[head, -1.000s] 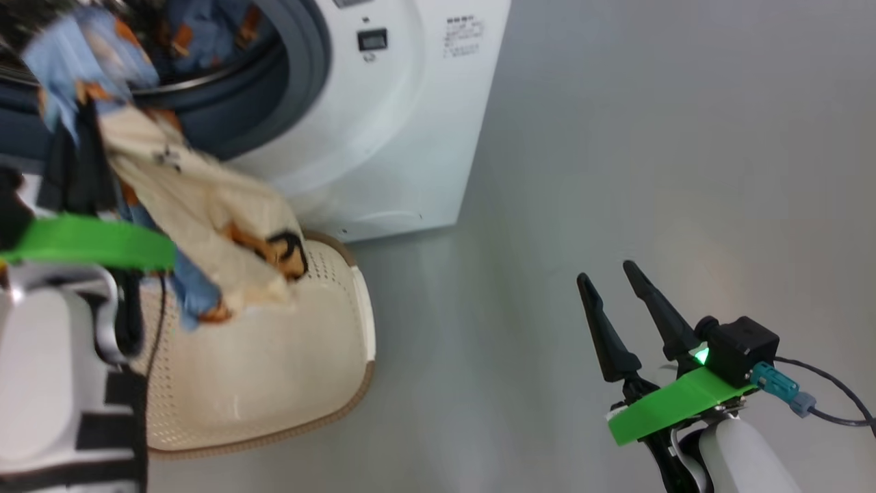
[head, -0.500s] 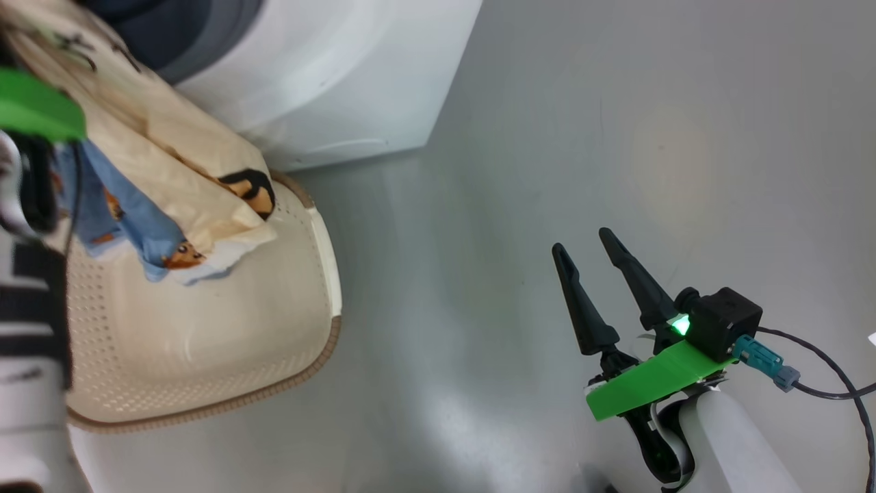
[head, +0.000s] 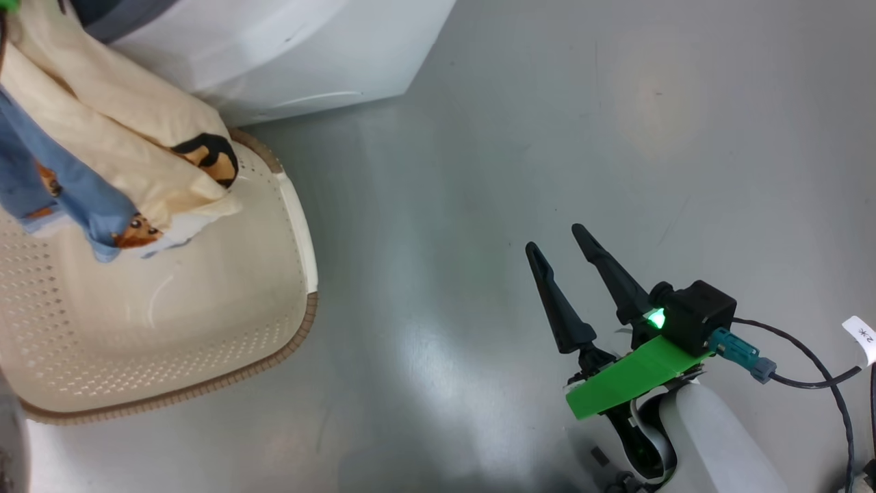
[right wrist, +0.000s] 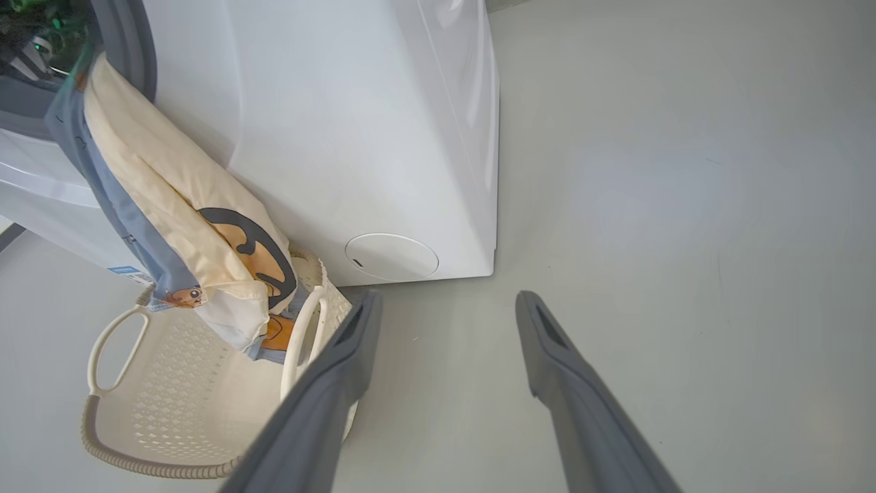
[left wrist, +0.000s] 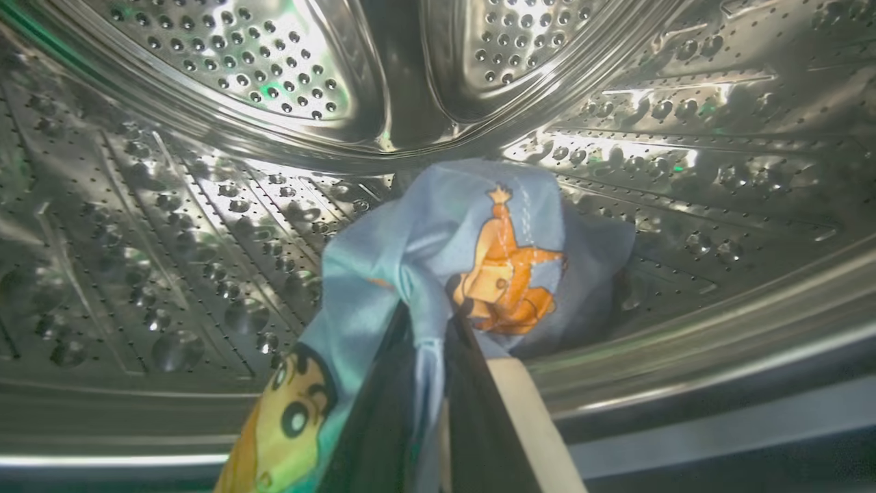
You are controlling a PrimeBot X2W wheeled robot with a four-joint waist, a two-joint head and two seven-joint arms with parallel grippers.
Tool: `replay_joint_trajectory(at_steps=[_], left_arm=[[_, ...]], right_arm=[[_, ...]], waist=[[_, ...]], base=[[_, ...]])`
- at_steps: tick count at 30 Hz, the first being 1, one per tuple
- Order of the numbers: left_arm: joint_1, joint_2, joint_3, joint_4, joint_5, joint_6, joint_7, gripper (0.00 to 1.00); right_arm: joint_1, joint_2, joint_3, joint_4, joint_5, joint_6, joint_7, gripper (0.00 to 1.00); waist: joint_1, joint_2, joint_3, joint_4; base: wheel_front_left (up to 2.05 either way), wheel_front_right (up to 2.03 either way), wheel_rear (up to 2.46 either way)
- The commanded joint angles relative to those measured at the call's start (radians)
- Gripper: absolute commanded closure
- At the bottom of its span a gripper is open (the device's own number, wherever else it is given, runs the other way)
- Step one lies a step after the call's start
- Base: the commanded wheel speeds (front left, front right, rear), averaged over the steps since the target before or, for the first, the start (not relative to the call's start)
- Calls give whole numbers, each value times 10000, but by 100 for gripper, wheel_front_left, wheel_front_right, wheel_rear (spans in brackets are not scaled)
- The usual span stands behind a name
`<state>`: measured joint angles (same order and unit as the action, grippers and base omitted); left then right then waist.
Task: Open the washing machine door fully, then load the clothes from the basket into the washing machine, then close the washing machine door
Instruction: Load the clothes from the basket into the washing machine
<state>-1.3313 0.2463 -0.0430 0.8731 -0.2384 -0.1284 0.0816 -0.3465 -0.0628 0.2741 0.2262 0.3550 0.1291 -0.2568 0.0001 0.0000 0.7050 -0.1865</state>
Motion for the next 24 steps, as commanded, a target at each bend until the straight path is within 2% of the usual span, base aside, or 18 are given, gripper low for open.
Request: replay_joint_trajectory(at_steps=[1, 6, 10, 18, 21, 24], left_arm=[[-363, 556, -113, -187, -69, -21, 106, 100], [-895, 530, -406, 63, -263, -21, 131, 100], [-1176, 504, -697, 93, -327, -22, -284, 100], [-1787, 688, -1519, -27, -366, -22, -1515, 100], [-2088, 913, -1676, -81, -213, -10, -2359, 100], [-2378, 1142, -1809, -461, 194, 195, -3232, 100]], right_arm=[[276, 88, 237, -156, 71, 16, -49, 0], [273, 103, 395, -105, 127, 16, -49, 0], [224, 113, 567, -69, 205, 16, -49, 0], [102, 123, 945, -22, 516, 16, -49, 0], [88, 123, 1017, -19, 620, 16, -49, 0], [77, 124, 1089, -9, 709, 16, -49, 0]], waist=[[-1, 0, 163, -60], [-1, 0, 456, -80], [-1, 0, 746, -136], [-1, 0, 1305, -365], [-1, 0, 1411, -466], [-1, 0, 1480, -559]], base=[[0, 0, 0], [0, 0, 0], [0, 0, 0], [0, 0, 0], [0, 0, 0], [0, 0, 0]])
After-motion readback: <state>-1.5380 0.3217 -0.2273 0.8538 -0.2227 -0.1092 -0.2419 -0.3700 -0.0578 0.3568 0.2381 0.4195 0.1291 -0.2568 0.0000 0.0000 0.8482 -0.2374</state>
